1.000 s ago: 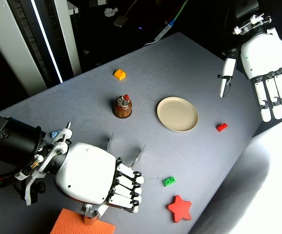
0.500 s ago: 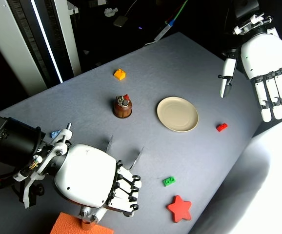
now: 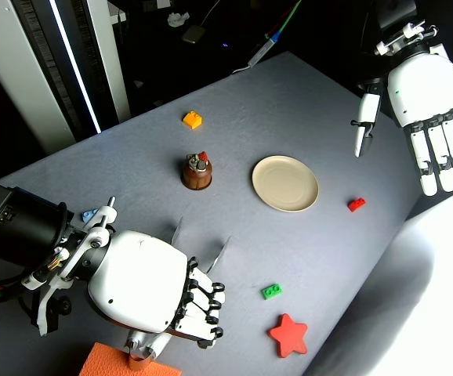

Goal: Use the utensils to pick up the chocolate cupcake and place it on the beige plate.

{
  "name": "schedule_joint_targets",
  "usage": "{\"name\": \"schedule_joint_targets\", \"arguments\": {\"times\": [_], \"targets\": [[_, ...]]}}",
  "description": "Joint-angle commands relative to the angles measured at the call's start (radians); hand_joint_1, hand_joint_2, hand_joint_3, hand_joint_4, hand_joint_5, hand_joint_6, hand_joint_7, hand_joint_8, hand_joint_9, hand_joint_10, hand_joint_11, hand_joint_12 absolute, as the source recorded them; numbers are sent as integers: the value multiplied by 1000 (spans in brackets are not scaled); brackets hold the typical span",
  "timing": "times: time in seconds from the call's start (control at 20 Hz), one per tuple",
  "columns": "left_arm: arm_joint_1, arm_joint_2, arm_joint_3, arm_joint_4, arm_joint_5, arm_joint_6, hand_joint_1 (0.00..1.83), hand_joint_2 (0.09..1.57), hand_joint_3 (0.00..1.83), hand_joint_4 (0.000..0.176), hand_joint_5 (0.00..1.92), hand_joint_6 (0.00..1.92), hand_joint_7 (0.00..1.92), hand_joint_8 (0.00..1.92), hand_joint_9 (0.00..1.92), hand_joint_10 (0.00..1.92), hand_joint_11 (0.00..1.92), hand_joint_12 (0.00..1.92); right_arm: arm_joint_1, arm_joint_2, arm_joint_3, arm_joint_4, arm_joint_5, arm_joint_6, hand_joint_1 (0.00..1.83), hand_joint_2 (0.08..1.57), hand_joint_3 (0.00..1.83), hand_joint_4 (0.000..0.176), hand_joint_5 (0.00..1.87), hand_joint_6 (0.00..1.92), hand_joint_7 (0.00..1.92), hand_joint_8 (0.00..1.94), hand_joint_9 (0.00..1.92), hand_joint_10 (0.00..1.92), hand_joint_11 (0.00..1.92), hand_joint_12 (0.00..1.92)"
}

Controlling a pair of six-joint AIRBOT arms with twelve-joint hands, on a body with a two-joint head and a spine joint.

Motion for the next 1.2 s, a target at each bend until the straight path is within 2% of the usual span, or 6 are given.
{"name": "schedule_joint_targets", "arguments": {"times": [0.0, 0.05, 0.45, 1.05, 1.1, 1.15], "targets": [[-16, 9, 5, -3, -91, 6, 328, 1123, 0, 0, 64, 2, 25, 3, 28, 2, 0, 130, 11, 8, -2, -6, -2, -7, 1028, 1078, 0, 0, 408, 11, 441, 11, 418, 14, 0, 930], [-16, 8, 6, -3, -87, 6, 333, 1120, 0, 0, 66, 2, 35, 6, 34, 4, 0, 133, 11, 8, -4, -6, -2, -7, 1041, 1058, 0, 0, 431, 13, 470, 13, 461, 26, 0, 1013], [-16, 9, 3, -4, -86, 6, 319, 1121, 1, 0, 74, 2, 48, 4, 48, 3, 0, 181, 16, 9, -5, -6, -3, -8, 1026, 1058, 0, 0, 505, 14, 553, 17, 558, 51, 38, 1195], [-17, 9, 3, -3, -89, 6, 291, 1135, 3, 0, 60, 5, 24, 3, 28, 1, 0, 146, 18, 9, -6, -6, -3, -11, 1039, 1061, 0, 0, 618, 35, 683, 52, 645, 139, 102, 1306], [-17, 9, 4, -3, -89, 6, 303, 1136, 2, 0, 57, 3, 21, 1, 28, 1, 0, 138, 18, 9, -6, -6, -3, -11, 1038, 1056, 0, 0, 640, 7, 709, 44, 541, 439, 108, 1349], [-17, 8, 5, -2, -88, 6, 305, 1136, 2, 0, 51, 0, 17, 0, 25, 0, 0, 139, 18, 9, -7, -6, -3, -11, 1045, 1055, 0, 0, 648, 5, 718, 44, 485, 589, 111, 1365]]}}
